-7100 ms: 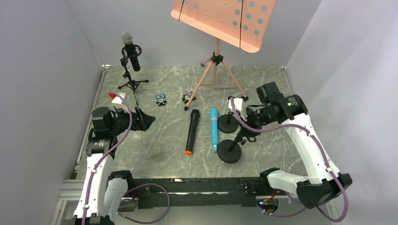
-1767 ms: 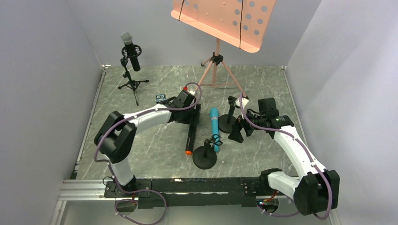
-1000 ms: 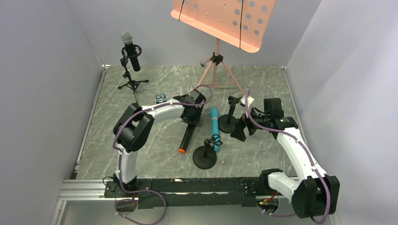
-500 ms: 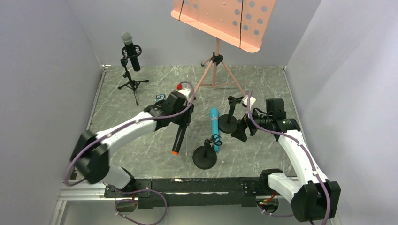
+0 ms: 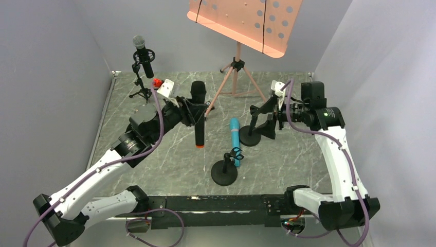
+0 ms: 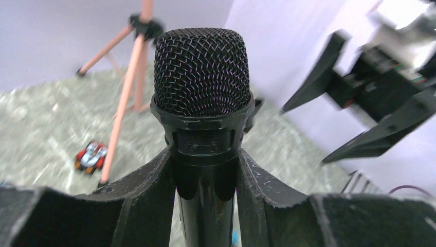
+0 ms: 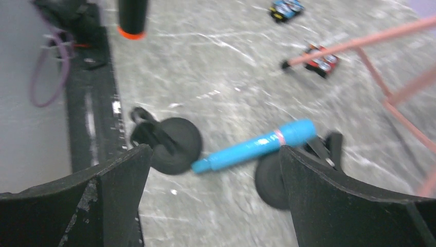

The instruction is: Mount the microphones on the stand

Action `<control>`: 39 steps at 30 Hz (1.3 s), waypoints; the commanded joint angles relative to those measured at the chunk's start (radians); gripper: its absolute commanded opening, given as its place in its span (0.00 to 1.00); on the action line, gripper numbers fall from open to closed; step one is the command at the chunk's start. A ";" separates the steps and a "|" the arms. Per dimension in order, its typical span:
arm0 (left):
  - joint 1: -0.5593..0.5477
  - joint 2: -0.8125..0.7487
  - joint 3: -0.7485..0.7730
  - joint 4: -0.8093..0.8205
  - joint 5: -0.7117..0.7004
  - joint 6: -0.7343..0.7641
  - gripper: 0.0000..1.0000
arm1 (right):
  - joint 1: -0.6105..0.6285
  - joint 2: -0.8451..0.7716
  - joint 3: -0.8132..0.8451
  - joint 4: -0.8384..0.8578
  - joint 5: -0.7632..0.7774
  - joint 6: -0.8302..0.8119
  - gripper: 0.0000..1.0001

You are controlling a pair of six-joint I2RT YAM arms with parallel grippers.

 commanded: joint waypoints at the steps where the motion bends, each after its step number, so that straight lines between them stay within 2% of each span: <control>1: -0.063 0.048 0.085 0.306 0.099 -0.022 0.00 | 0.093 0.068 0.048 -0.043 -0.225 0.009 1.00; 5: -0.165 0.153 0.159 0.438 0.058 -0.019 0.00 | 0.194 0.063 0.061 0.116 -0.213 0.134 1.00; 9: -0.241 0.213 0.196 0.543 -0.005 -0.008 0.00 | 0.200 0.047 0.034 0.289 -0.241 0.313 1.00; 13: -0.262 0.250 0.210 0.609 -0.032 -0.028 0.00 | 0.202 0.034 -0.012 0.415 -0.298 0.456 1.00; 18: -0.276 0.276 0.201 0.665 -0.051 -0.042 0.00 | 0.202 -0.021 -0.157 0.765 -0.346 0.790 1.00; 21: -0.284 0.284 0.200 0.688 -0.067 -0.048 0.00 | 0.202 -0.035 -0.210 0.900 -0.351 0.891 0.99; 26: -0.288 0.287 0.202 0.700 -0.068 -0.045 0.00 | 0.203 -0.033 -0.203 0.893 -0.371 0.898 0.93; 35: -0.288 0.292 0.218 0.705 0.008 -0.062 0.00 | 0.202 0.001 -0.160 0.823 -0.418 0.854 0.76; 39: -0.288 0.294 0.219 0.713 0.020 -0.071 0.00 | 0.202 0.006 -0.138 0.777 -0.435 0.818 0.75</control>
